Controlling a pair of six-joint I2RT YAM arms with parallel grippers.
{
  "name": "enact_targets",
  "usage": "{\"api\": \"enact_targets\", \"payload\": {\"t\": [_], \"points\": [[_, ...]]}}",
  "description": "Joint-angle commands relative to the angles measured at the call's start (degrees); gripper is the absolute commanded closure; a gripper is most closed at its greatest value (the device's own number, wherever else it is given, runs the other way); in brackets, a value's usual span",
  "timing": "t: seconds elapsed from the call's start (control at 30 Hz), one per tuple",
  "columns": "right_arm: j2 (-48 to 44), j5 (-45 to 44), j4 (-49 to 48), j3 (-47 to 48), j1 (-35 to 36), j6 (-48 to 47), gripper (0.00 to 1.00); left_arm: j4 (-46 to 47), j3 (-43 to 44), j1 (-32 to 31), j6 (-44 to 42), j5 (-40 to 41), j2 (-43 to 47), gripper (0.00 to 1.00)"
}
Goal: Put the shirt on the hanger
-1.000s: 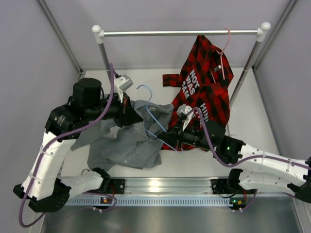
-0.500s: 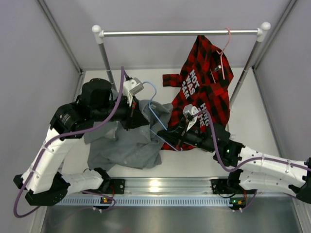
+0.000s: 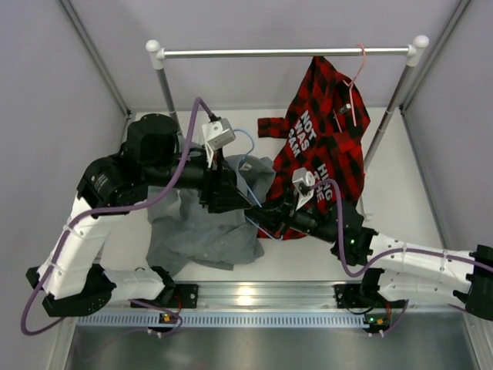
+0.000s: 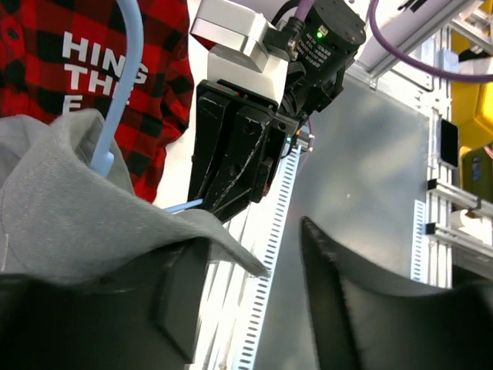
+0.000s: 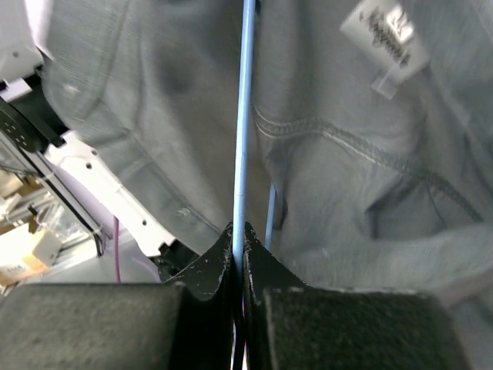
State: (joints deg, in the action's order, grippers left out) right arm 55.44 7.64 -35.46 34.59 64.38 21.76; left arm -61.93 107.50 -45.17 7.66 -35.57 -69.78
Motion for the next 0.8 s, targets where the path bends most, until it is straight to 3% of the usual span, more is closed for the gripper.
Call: {"api": "enact_targets", "payload": {"t": [0.0, 0.13, 0.27, 0.5, 0.57, 0.63, 0.77], "points": [[-0.9, -0.7, -12.0, 0.5, 0.5, 0.7, 1.00, 1.5, 2.0, -0.5, -3.0, -1.8, 1.5, 0.40], [-2.7, -2.3, -15.6, -3.0, 0.5, 0.7, 1.00, 5.1, 3.2, -0.5, -7.1, 7.2, 6.8, 0.31], [-2.9, -2.6, -19.3, -4.4, 0.5, 0.9, 1.00, 21.2, -6.1, -0.5, -13.1, 11.6, 17.4, 0.23], [-3.0, -1.3, -21.9, -6.5, 0.5, 1.4, 1.00, 23.5, -7.4, -0.4, -22.7, 19.3, 15.6, 0.23], [-4.0, -0.3, -21.8, -7.8, 0.5, 0.5, 1.00, 22.2, -6.7, -0.4, -25.8, 19.2, 13.0, 0.27], [-5.1, 0.9, -21.0, -9.4, 0.5, 0.0, 1.00, 20.4, -5.1, -0.4, -26.9, 17.7, 10.6, 0.38], [-9.2, 2.5, -17.7, -11.3, 0.5, -1.6, 1.00, 12.7, -0.3, -0.4, -28.7, 6.7, 3.3, 0.39]]}}
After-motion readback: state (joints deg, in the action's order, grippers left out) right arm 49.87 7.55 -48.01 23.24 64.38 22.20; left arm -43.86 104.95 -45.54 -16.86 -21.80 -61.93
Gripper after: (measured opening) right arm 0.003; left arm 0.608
